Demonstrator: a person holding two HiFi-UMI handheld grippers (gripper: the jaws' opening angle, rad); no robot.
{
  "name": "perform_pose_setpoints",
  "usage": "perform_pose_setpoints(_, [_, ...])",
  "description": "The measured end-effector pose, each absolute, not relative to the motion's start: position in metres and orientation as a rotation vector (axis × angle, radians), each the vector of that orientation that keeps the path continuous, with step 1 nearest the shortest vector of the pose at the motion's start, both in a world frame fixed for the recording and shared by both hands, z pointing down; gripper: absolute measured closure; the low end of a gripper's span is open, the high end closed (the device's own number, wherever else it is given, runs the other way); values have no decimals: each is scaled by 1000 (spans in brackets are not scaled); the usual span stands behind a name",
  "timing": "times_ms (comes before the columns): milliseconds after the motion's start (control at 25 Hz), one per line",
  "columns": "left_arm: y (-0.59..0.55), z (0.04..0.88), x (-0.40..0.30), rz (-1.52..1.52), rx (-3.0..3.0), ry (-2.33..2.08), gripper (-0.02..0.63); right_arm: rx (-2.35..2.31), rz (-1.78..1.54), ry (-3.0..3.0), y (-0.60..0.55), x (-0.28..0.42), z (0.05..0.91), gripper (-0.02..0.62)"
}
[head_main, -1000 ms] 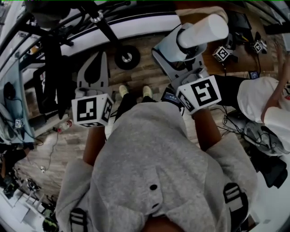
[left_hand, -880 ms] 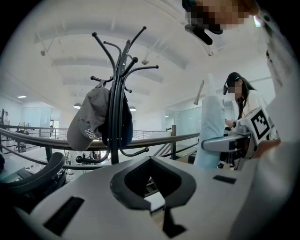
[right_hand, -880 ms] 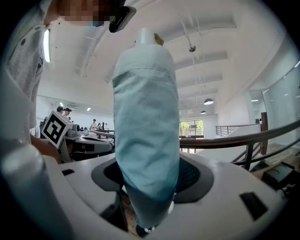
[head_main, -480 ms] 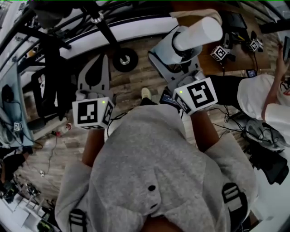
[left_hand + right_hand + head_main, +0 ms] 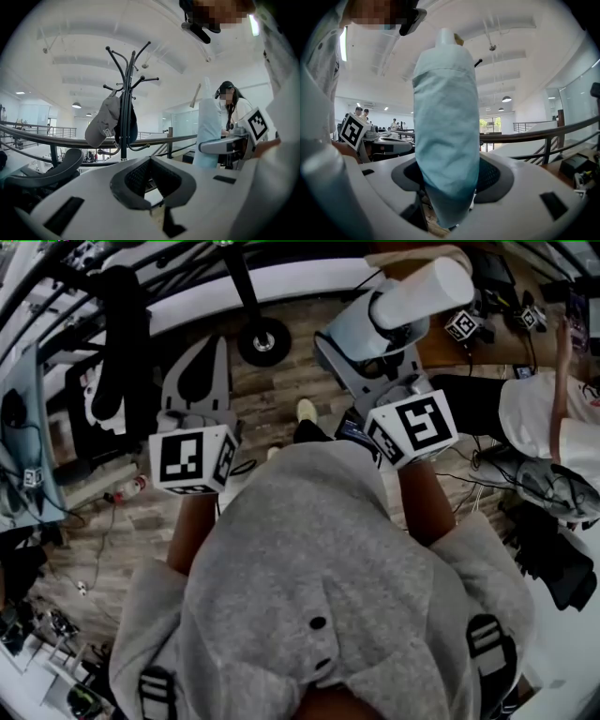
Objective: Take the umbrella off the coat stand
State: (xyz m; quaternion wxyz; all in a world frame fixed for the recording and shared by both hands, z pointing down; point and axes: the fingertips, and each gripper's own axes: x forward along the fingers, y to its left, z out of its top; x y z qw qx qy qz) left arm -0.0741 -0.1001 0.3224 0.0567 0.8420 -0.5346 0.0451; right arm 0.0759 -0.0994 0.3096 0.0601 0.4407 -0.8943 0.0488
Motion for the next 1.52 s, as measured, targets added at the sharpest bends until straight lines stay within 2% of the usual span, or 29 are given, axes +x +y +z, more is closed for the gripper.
perform_pose_setpoints(480, [-7,322,-104,95,2567,-1596,594,1408,212,-2724,-12,49,302,316])
perform_pose_setpoints(960, [64,322,-101,75,2616,-1522,594,1427,179,-2695,72,38,300,316])
perform_pose_setpoints(1520, [70,302,-57,79,2584,-1597,594,1398,176,-2699,72,100,290,316])
